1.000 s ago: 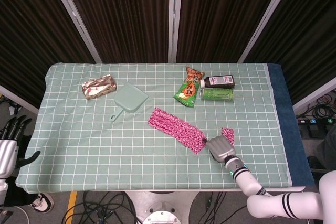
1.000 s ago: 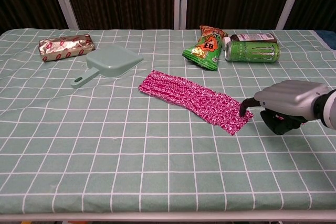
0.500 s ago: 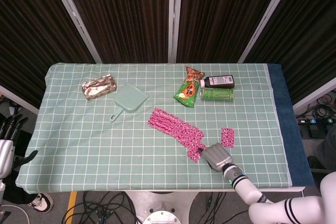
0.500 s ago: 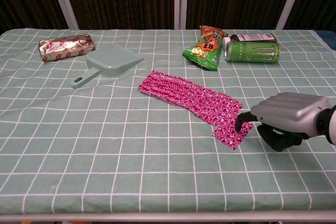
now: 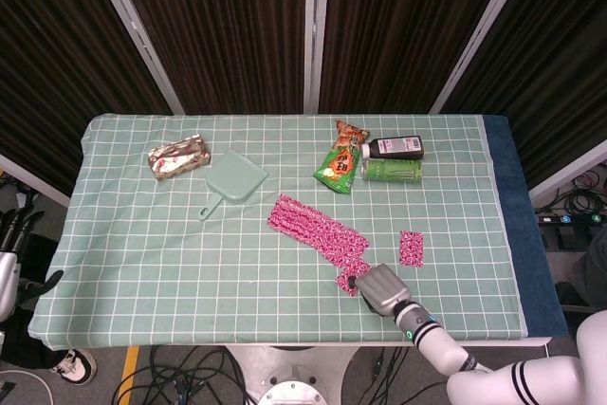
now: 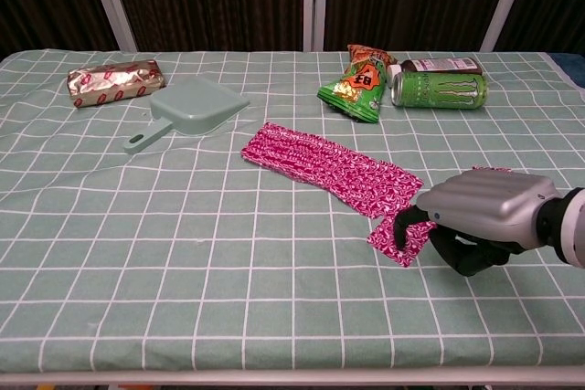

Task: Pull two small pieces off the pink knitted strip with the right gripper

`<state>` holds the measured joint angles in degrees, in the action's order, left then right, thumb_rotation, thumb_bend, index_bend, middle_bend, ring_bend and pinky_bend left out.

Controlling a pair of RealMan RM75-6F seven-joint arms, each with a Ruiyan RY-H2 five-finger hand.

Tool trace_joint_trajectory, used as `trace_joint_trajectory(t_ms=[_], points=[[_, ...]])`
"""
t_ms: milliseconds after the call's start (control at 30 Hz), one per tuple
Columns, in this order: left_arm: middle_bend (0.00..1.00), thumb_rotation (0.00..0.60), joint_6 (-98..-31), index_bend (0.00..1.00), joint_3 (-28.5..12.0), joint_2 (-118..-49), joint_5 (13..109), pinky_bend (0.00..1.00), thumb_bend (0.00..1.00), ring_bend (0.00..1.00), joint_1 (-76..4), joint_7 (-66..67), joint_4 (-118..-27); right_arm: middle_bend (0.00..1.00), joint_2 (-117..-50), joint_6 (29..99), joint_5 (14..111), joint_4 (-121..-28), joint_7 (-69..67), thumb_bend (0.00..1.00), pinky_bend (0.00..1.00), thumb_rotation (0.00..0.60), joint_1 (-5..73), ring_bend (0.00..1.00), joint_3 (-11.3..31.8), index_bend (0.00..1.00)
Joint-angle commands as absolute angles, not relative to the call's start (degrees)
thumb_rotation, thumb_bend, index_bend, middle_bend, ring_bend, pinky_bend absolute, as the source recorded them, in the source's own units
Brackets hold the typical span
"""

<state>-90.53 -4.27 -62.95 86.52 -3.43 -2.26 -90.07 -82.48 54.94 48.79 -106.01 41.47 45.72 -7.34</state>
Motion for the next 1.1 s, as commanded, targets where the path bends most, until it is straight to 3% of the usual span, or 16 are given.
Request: trace_joint_trajectory(t_ms=[33,333,767,1100], points=[[0.07,0.600,-90.52,0.11,-4.27,-62.94,86.58,0.23,0.14,0.04,-3.43,-2.40,-90.03,0.90,-81.26,56.40,50.77,-107.25,40.65,1.00,0.80,0.600,44.93,0.89,-7.29,0.32],[0.07,0.600,-90.08,0.11,-4.05,-63.40,86.94,0.23,0.14,0.04,-3.67,-1.87,-90.00,0.90,-81.31,58.77,49.31,-104.10,42.44,1.00,0.80,0.600,43.96,0.89,-7.01,0.31],[0.07,0.600,-90.10,0.11,-4.00,-63.40,86.64,0.23,0.14,0.04,-3.42,-2.84,-89.28,0.90,-84.51,59.82,45.47,-99.30,44.34,1.00,0.80,0.600,43.66,0.89,-5.10,0.23],[0.07,0.600,-90.14,0.11,-3.97,-63.41,86.73,0.23,0.14,0.04,-3.38,-2.87,-89.16,0.90,-85.43,58.20,43.50,-98.54,45.66,1.00,0.80,0.600,44.06,0.89,-5.08,0.23]])
